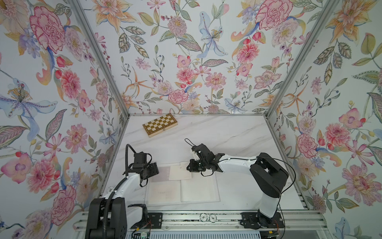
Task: Place the photos into the photo albums
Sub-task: Insert the photo into the photo album.
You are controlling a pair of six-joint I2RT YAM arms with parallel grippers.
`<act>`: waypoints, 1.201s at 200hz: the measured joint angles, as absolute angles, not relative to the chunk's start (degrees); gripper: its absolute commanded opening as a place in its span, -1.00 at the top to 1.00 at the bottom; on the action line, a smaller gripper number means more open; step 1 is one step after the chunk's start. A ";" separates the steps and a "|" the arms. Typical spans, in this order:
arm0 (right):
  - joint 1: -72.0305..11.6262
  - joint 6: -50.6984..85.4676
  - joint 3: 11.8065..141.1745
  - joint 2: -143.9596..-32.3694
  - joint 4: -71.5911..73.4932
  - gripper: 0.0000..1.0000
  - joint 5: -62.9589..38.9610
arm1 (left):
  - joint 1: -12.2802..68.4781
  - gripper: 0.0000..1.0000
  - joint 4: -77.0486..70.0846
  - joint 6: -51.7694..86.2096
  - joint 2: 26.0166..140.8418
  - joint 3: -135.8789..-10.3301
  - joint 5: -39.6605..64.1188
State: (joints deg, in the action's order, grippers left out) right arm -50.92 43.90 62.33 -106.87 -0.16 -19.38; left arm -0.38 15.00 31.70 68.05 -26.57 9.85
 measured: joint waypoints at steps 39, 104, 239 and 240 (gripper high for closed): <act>-50.96 43.70 65.41 -110.13 0.99 1.00 -21.08 | -0.38 -0.52 14.11 30.83 69.80 -27.46 9.76; -52.88 43.29 71.90 -115.74 1.06 0.31 -22.50 | -0.38 -0.53 13.17 30.35 71.33 -28.18 9.85; -53.01 41.12 71.50 -111.61 -4.75 0.10 -21.78 | -0.38 -0.53 11.68 29.41 72.12 -28.27 10.17; -53.01 41.12 71.53 -111.59 -4.78 0.10 -21.76 | -0.38 -0.53 11.70 29.41 72.12 -28.29 10.17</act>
